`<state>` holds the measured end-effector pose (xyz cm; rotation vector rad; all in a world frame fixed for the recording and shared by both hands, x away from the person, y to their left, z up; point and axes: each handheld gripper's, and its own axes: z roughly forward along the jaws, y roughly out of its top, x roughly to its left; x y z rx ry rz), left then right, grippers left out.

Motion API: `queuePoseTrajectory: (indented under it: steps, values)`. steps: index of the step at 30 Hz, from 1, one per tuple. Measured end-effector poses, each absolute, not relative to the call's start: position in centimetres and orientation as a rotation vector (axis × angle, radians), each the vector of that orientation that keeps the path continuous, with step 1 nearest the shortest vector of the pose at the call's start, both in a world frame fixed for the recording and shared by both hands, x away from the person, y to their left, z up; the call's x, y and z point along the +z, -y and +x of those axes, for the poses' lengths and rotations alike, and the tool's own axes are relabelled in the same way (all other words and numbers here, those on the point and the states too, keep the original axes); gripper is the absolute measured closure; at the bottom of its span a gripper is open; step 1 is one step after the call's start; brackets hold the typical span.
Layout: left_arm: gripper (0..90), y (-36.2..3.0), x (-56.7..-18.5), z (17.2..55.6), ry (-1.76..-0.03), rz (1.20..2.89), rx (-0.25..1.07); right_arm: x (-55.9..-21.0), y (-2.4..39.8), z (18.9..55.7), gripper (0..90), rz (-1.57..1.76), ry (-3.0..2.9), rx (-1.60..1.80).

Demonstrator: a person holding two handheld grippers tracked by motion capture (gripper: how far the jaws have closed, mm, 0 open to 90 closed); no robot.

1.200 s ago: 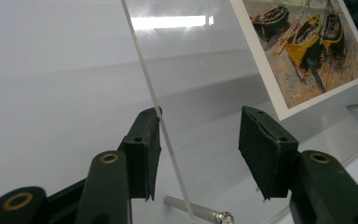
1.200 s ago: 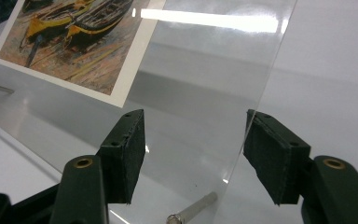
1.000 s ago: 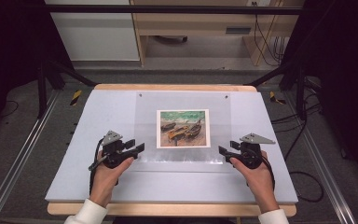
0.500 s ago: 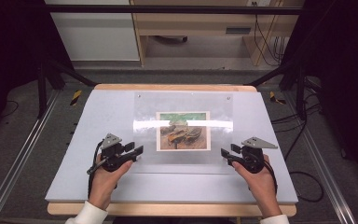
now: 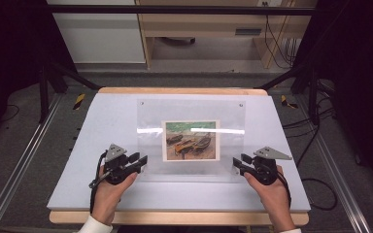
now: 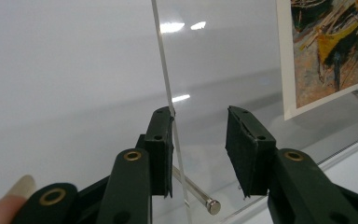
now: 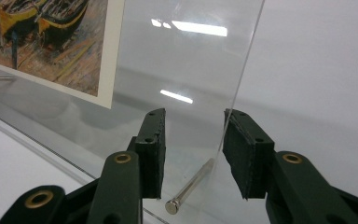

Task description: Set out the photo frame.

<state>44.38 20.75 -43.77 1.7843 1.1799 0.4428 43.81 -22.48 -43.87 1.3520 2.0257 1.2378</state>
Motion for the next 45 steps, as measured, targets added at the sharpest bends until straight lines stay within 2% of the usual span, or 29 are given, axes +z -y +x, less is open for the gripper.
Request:
queuePoseTrajectory:
  steps: [15, 20, 45]
  values:
    - [63.4, -21.0, -44.1, 42.8, -1.159, 1.839, 0.43, -44.0, 22.5, 42.4, 65.8, 1.348, -2.045, 1.205]
    - [67.2, -21.2, -44.3, 42.6, -1.156, 1.843, 0.41, -44.2, 22.6, 42.1, 66.3, 1.342, -2.053, 1.211]
    - [66.4, -21.7, -44.4, 42.3, -1.112, 1.894, 0.363, -44.5, 23.3, 41.4, 67.9, 1.342, -2.105, 1.246]
